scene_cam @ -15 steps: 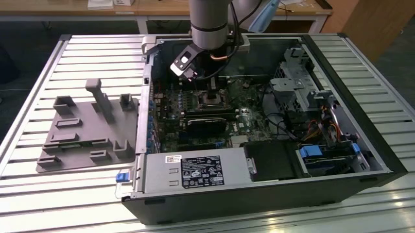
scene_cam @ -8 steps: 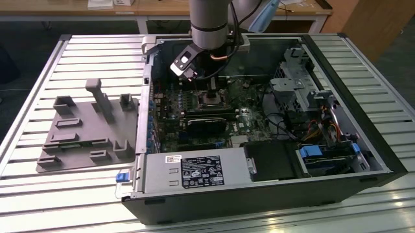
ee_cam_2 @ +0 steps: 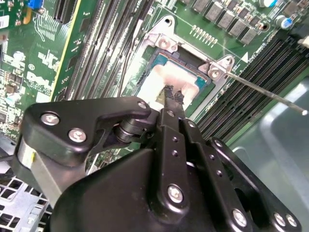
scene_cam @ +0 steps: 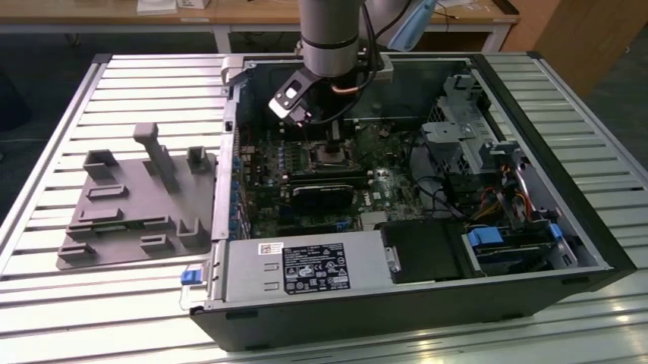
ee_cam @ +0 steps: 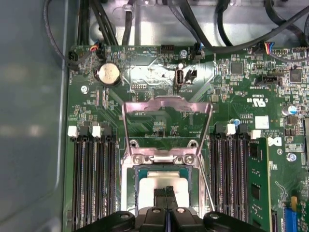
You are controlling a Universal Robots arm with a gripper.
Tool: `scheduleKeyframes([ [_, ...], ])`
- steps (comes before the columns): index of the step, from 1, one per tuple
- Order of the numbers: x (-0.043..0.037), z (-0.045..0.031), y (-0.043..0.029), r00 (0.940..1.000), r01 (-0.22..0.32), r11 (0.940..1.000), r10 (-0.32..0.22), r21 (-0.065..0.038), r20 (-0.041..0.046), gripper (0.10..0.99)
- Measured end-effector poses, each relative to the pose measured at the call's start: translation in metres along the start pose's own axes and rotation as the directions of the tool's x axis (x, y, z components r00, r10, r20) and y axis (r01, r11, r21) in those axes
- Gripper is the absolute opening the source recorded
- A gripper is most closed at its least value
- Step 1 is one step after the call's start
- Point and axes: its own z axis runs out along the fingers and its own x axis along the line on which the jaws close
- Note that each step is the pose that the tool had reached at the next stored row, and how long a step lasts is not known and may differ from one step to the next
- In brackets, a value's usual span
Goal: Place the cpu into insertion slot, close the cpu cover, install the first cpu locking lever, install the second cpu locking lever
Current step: 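Place the cpu into insertion slot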
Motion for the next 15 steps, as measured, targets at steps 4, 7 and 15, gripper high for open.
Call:
scheduleKeyframes([
  [4,0.0000,-0.0042,0.0005,1.0000,0.000,1.0000,0.000,0.000,0.0000,0.102],
  [7,0.0000,-0.0121,0.0013,1.0000,0.000,1.0000,0.000,0.000,0.0000,0.102],
  [15,0.0000,-0.0345,0.0032,1.0000,0.000,1.0000,0.000,0.000,0.0000,0.102],
])
